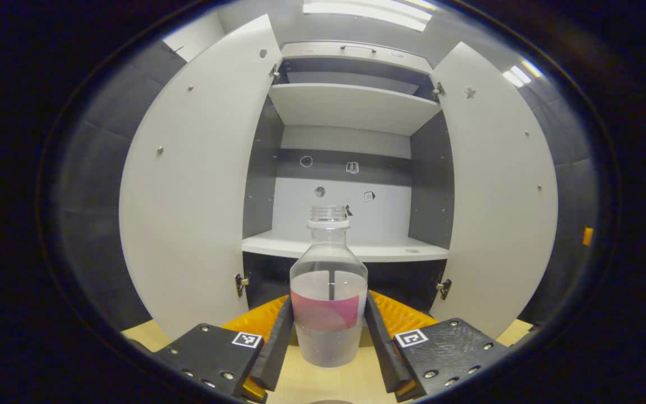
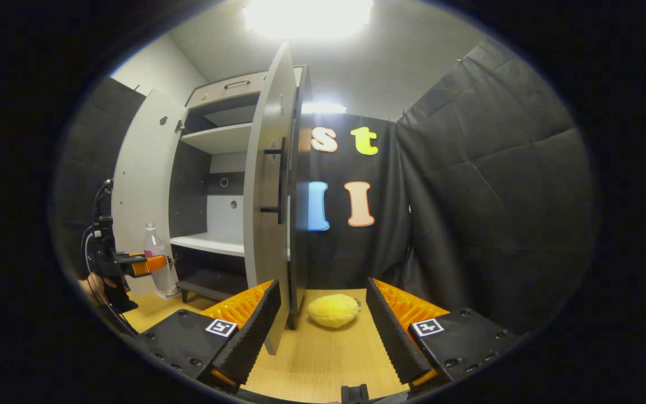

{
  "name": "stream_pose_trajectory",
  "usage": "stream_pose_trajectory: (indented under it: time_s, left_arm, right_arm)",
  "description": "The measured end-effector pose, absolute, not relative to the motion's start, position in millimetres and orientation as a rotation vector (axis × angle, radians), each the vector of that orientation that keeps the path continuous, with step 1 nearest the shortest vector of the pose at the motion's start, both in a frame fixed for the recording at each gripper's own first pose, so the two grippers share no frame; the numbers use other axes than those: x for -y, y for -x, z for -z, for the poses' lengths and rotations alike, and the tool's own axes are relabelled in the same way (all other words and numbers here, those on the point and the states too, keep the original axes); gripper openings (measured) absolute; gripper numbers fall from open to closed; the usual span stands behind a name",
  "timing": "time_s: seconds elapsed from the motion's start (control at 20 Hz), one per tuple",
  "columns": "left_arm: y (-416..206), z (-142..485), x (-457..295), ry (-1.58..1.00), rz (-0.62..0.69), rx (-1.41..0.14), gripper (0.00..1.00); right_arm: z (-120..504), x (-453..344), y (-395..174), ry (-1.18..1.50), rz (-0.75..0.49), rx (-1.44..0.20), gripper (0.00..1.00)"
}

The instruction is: Grasp the bottle in the cabinet with the left hand and place it on the coaster, then close the right door with the right hand and the left door with the left hand.

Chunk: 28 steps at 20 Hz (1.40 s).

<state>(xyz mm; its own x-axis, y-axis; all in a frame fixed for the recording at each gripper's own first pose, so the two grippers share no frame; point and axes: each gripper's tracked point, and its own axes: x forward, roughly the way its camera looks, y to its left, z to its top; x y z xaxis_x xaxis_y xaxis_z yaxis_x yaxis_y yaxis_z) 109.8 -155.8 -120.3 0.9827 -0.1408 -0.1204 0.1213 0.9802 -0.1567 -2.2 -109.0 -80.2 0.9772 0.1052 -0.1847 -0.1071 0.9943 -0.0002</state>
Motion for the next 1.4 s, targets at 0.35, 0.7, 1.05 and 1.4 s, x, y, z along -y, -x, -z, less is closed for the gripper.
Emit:
stream_pose_trajectory:
  time_s: [0.35, 0.7, 1.05, 1.4]
  left_arm:
    - [-75, 188, 160, 0.145, 0.123, -0.204, 0.7]
    - [-47, 247, 169, 0.157, 0.128, -0.291, 0.71]
    - [-36, 294, 179, 0.161, 0.133, -0.36, 0.71]
    - [-24, 315, 184, 0.156, 0.126, -0.368, 0.71]
  right_arm:
    - [78, 108, 8, 0.038, -0.124, -0.178, 0.95]
    - [89, 99, 6, 0.049, -0.149, -0.209, 0.96]
    - [98, 91, 8, 0.078, -0.172, -0.234, 0.98]
    - [102, 81, 8, 0.097, -0.202, -0.247, 0.98]
